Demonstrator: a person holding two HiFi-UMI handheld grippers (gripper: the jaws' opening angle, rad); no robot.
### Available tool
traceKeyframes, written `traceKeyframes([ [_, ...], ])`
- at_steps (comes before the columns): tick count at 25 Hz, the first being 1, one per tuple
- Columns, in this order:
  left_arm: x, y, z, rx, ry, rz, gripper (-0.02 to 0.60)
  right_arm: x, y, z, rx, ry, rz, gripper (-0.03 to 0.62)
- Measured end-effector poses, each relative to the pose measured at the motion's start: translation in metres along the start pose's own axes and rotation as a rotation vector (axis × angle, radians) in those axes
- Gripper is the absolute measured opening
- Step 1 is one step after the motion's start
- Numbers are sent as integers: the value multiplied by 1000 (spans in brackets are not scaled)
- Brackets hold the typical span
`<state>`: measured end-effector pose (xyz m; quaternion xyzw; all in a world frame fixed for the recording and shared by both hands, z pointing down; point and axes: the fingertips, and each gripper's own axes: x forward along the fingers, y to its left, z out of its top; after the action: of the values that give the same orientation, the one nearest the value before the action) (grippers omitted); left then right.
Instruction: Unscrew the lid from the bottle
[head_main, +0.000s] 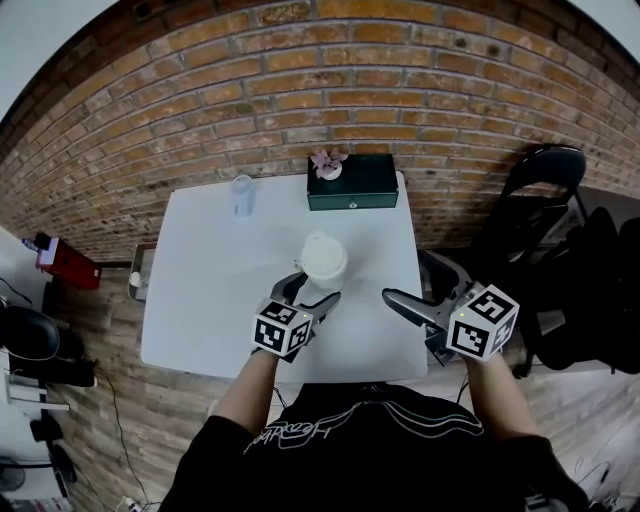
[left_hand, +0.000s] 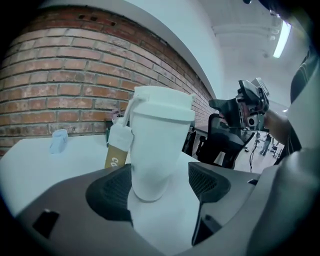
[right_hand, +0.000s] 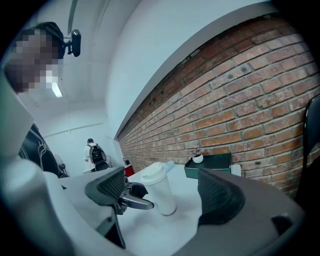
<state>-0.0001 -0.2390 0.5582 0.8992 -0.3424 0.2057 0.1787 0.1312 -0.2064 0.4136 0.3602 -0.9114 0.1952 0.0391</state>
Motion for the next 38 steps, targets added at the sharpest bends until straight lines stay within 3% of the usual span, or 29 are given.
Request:
traceKeyframes([
  [8,15,6,13,52,-78,-34,379,24,-8,-4,-27,42,28,437],
  [19,22,6,18,75,-146,-56,377,94,13,-10,-166,144,169,437],
  [30,22,6,16,68,-119,-54,377,140,32,-24,-288,226,228,420],
  [38,22,6,17,68,-134,-57,377,153,37,-29,-334,240,225,362],
])
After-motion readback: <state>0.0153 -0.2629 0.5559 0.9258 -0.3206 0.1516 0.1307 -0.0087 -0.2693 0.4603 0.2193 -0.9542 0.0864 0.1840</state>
